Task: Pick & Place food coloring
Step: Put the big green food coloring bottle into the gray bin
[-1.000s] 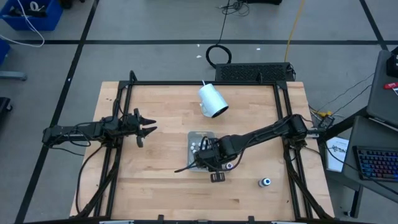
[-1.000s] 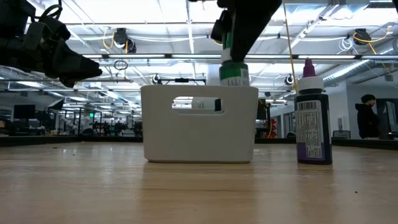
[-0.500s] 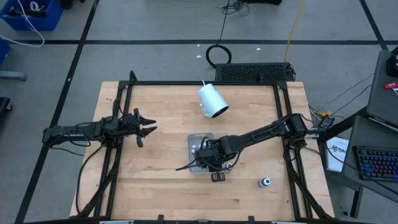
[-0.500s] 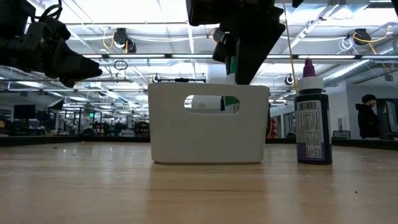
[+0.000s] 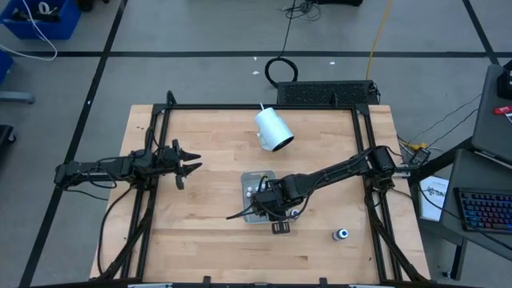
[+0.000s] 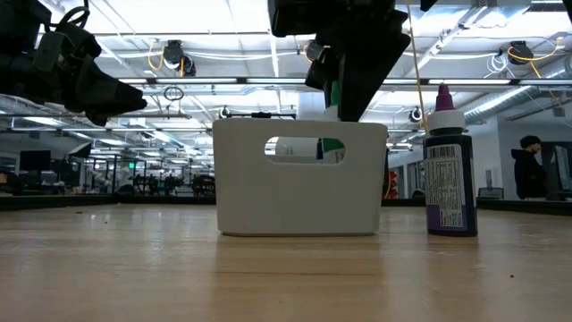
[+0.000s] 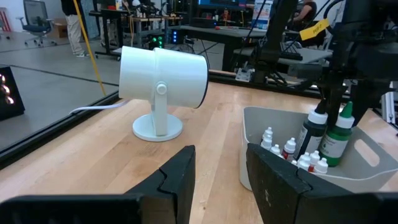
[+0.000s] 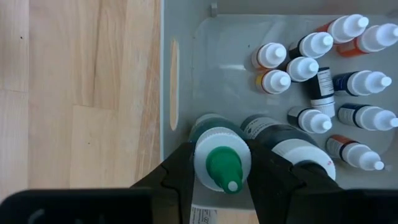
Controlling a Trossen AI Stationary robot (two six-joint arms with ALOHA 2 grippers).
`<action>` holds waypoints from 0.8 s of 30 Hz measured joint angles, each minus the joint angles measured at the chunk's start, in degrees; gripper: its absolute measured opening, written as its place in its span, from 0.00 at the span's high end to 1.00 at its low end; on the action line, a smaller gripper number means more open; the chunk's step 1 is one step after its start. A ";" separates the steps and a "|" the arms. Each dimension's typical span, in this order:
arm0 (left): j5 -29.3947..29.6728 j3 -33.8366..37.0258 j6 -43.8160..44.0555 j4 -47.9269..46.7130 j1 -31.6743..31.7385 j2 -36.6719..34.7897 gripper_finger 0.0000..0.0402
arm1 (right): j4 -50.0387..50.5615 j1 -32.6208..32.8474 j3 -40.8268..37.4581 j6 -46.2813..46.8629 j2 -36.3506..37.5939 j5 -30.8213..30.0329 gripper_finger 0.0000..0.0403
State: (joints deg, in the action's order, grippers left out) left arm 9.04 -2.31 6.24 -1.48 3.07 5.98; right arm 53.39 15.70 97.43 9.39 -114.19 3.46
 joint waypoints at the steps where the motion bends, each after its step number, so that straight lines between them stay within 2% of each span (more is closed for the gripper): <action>1: 0.01 0.00 0.00 -0.01 0.02 0.01 0.63 | 0.00 0.00 0.00 -0.01 -0.01 -0.02 0.73; 5: 0.02 0.00 0.00 0.00 0.00 0.00 0.63 | 0.00 0.00 0.00 0.27 -0.02 -0.04 0.73; 11: 0.00 0.00 0.00 0.00 0.01 0.01 0.63 | 0.00 0.11 -0.06 0.42 -0.08 -0.09 0.61; 19: 0.00 0.00 0.00 0.00 0.00 0.02 0.63 | -0.11 0.11 -0.09 0.42 -0.09 -0.17 0.68; 24: 0.02 0.00 0.00 0.00 0.02 0.01 0.63 | -0.11 0.11 -0.08 1.02 -0.09 -0.26 0.68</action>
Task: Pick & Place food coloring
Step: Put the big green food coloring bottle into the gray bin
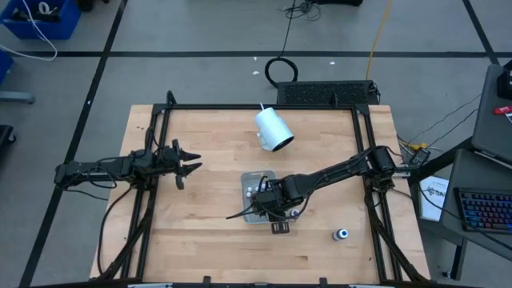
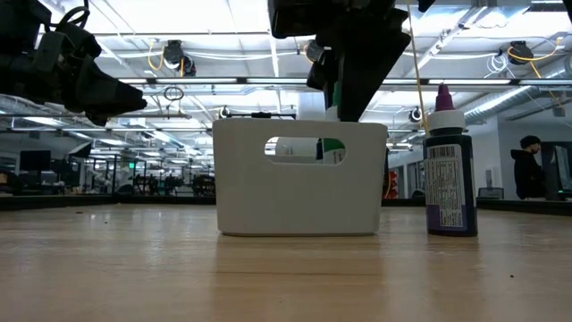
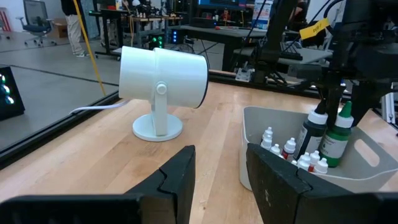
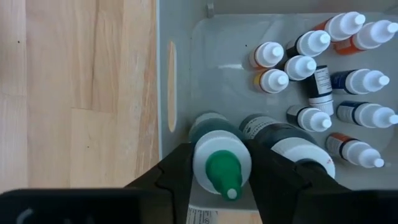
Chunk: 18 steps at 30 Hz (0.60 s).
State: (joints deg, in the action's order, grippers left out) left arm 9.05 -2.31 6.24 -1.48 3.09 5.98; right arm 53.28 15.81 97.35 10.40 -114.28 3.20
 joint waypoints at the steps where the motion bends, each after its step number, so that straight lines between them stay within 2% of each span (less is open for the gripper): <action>1: -0.01 0.00 0.00 0.00 -0.01 0.00 0.63 | 0.00 0.00 0.01 0.51 0.00 0.00 0.67; 18: -0.02 0.00 0.00 -0.02 -0.02 0.02 0.63 | 0.15 0.17 0.01 2.66 0.09 0.22 0.58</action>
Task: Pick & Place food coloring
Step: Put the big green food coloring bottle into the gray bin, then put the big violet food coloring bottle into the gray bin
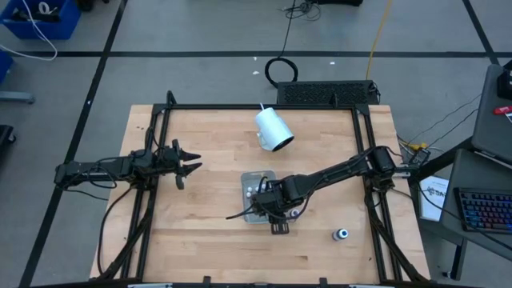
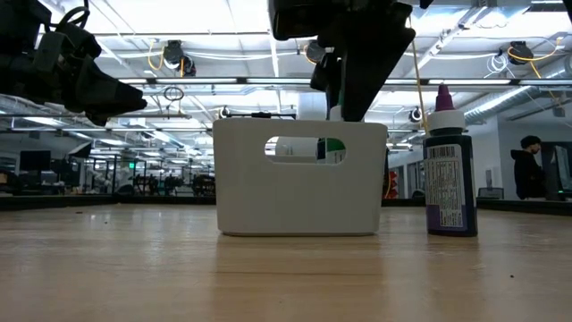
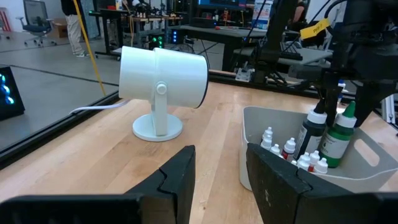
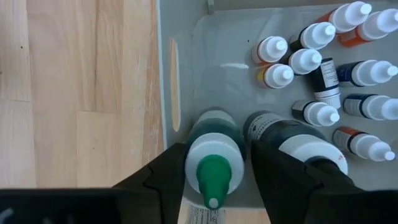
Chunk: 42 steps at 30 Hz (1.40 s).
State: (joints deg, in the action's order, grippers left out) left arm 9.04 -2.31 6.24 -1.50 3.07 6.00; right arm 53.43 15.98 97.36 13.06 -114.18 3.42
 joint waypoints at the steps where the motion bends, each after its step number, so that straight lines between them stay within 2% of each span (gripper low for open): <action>1: 0.00 0.00 0.00 0.02 0.02 -0.02 0.63 | 0.00 0.07 0.00 0.00 0.02 0.00 0.57; 11: 0.01 0.00 0.00 0.02 0.01 -0.01 0.63 | -0.92 1.01 0.00 1.26 1.24 -0.24 0.52; 22: 0.02 0.00 0.00 0.01 0.02 0.00 0.63 | -0.10 1.01 0.00 2.99 6.27 -0.60 0.52; 26: 0.01 0.00 0.00 0.02 0.01 -0.01 0.63 | 4.79 1.01 0.02 6.93 9.45 -4.48 0.52; 31: 0.02 0.00 0.00 0.02 0.02 0.00 0.63 | 11.58 2.77 -0.15 16.15 11.70 -7.85 0.53; 42: 0.02 0.00 0.00 0.03 0.01 -0.01 0.63 | 9.33 6.66 -10.83 23.30 11.57 -7.82 0.47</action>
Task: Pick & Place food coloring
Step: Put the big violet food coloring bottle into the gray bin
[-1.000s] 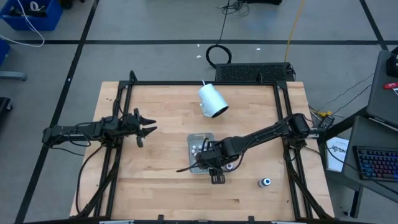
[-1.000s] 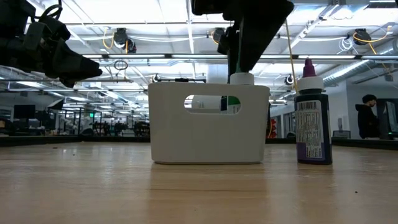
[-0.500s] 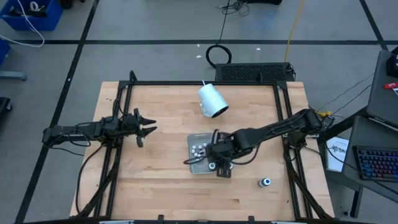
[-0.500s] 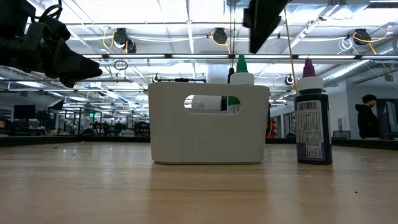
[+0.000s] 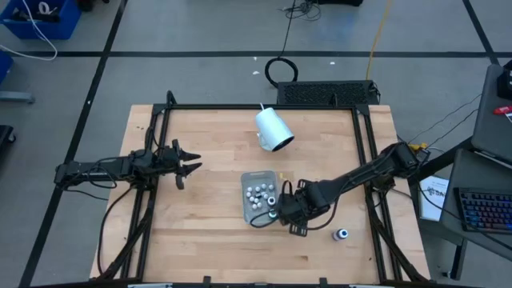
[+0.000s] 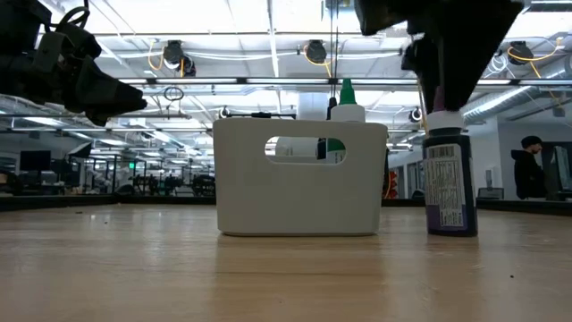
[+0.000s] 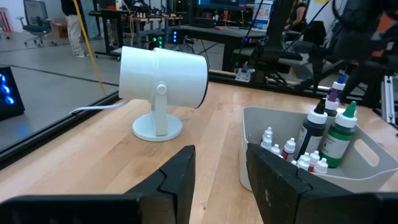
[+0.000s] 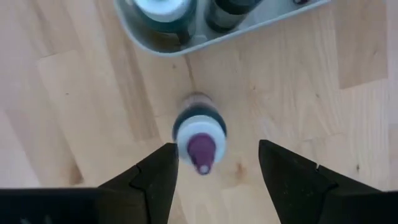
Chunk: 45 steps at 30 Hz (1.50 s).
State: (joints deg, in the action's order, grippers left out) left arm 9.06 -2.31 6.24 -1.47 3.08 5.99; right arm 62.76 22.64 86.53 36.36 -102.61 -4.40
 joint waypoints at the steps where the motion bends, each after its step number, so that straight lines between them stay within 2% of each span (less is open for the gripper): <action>1: 0.00 0.00 0.00 -0.01 0.00 0.00 0.63 | -0.44 -0.05 -0.74 0.04 0.00 -0.02 0.47; 10: -0.02 0.00 0.00 -0.01 -0.01 0.01 0.63 | -5.42 -0.85 -4.65 -1.77 0.00 2.06 0.45; 23: 0.00 0.00 0.00 -0.01 0.01 -0.01 0.63 | -6.40 -2.09 -5.14 -3.54 0.00 3.19 0.51; 26: 0.00 0.00 0.00 -0.01 0.01 -0.01 0.63 | -6.36 -2.35 -5.12 -4.07 0.00 3.26 0.56; 30: 0.00 0.00 0.00 -0.01 0.01 0.00 0.63 | -5.97 -2.43 -5.08 -6.40 0.25 3.03 0.72; 32: -0.02 0.00 0.00 -0.03 -0.01 0.01 0.63 | -4.93 -2.43 -5.10 -7.83 0.79 2.70 0.74; 39: -0.02 0.00 0.00 -0.01 0.00 0.01 0.63 | 2.83 -2.41 -1.71 -8.61 8.00 -6.66 0.74; 45: -0.02 0.00 0.00 -0.01 0.01 -0.01 0.63 | 2.73 -1.84 7.69 -14.74 11.28 -13.54 0.74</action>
State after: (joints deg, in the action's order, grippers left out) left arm 9.04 -2.31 6.24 -1.48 3.09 5.98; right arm 65.49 20.80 94.21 21.62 -91.33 -17.94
